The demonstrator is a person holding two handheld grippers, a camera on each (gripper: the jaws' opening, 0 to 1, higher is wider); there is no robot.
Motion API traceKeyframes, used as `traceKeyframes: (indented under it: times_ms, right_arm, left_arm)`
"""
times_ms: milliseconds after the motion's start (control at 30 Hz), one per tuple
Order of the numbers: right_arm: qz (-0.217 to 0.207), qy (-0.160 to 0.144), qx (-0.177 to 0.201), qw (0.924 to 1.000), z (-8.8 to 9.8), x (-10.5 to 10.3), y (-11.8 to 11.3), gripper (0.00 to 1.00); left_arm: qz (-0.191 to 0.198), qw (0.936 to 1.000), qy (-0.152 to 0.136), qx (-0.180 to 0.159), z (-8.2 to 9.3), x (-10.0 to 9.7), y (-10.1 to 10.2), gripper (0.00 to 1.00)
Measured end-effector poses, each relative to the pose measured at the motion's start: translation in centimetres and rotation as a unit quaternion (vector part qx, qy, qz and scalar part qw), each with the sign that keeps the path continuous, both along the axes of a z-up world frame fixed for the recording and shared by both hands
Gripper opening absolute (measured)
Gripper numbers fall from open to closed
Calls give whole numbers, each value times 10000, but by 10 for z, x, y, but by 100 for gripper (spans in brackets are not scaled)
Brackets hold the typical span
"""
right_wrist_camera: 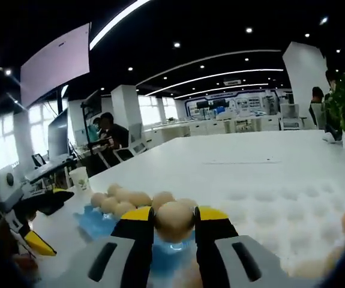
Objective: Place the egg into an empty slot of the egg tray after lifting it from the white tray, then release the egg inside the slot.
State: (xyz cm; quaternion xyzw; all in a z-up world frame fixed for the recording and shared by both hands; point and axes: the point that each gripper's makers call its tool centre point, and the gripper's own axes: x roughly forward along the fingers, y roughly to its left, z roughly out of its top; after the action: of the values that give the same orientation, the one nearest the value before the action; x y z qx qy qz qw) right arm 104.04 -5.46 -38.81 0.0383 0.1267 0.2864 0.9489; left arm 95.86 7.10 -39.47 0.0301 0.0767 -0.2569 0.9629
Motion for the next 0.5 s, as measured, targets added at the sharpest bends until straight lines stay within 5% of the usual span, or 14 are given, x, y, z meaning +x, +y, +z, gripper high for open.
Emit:
traceKeyframes:
  times_ms: [500]
  right_arm:
    - [334, -5, -230, 9992, -14, 4, 36, 27]
  left_arm:
    - [-68, 9999, -63, 45, 2, 0, 0, 99]
